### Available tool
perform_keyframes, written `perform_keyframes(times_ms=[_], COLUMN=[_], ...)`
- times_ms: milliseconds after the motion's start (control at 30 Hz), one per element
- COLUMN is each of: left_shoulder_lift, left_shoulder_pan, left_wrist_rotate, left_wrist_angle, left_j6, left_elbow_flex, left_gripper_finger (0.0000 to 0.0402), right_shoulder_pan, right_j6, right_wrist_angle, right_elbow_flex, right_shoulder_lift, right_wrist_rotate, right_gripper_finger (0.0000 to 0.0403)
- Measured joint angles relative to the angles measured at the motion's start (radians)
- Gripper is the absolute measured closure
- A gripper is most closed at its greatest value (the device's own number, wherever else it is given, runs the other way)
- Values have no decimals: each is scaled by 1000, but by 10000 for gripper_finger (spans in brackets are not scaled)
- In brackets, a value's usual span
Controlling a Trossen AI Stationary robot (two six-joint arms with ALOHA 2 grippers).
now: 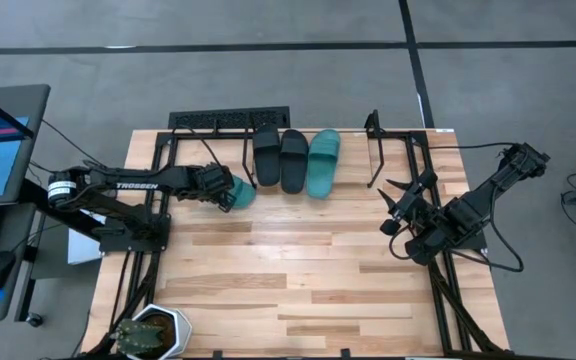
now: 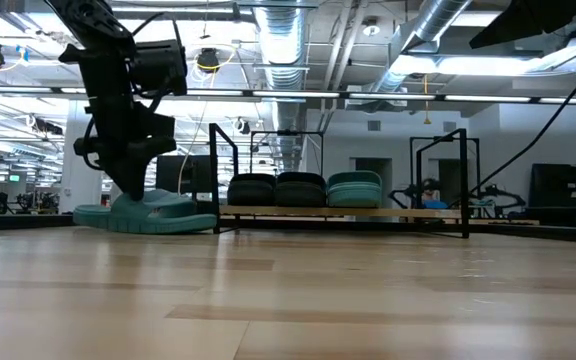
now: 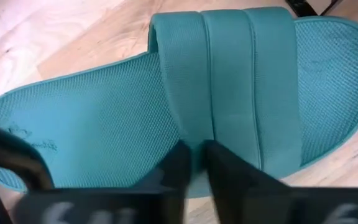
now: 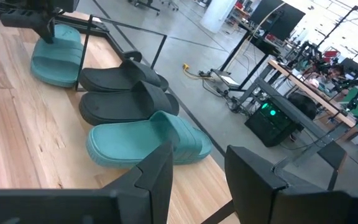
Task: Pick and place slides into the shelf
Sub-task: Put the dark green slipper on the shelf
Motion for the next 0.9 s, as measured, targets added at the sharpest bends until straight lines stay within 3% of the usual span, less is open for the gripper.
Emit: perform_keyframes(times_ms=[67,300,500,900], left_shoulder_lift=[-1,-2,-3,-3], left_shoulder_pan=[-7,-80,-182,-286], left_wrist_rotate=[7,42,166,58], left_wrist_angle=[-4,-48,-51,-22], left_j6=[-15,-128,-266,-276], left_elbow_flex=[0,0,3,118], left_gripper_finger=[386,397,399,401], right_shoulder_pan=[0,0,0,0], right_j6=[0,0,0,0], right_wrist_angle=[0,0,-1,-4], right_elbow_flex=[0,0,0,0], right_shoulder_lift=[0,0,0,0], right_wrist_rotate=[0,0,0,0], right_gripper_finger=[268,270,269,270])
